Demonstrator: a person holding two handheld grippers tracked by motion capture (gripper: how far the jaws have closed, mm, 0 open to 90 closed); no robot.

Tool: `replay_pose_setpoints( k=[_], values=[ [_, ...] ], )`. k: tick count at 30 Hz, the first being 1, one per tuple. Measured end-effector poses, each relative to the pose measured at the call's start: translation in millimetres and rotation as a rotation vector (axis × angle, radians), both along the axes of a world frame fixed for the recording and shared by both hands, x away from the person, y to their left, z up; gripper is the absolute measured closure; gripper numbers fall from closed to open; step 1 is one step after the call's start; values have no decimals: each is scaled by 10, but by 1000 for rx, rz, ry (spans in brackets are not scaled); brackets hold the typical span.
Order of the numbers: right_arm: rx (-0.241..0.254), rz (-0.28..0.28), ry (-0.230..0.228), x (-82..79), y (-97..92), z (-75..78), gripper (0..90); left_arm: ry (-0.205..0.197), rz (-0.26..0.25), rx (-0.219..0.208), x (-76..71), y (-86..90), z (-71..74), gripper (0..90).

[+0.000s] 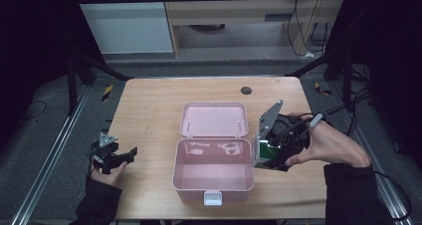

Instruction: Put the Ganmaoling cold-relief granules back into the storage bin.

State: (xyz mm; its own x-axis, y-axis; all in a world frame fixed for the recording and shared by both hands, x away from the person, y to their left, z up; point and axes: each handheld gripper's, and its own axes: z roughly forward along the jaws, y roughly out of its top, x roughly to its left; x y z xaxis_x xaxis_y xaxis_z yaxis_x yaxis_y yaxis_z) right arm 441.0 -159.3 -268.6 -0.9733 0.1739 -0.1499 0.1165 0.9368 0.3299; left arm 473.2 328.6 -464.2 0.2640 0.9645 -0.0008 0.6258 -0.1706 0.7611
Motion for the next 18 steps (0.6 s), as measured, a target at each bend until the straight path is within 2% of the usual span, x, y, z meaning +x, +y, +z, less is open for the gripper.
replay_pose_setpoints(
  k=[18],
  values=[
    [-13,53,10,63,389,-53,158,-1,-1,0,0,-1,2,238]
  ],
)
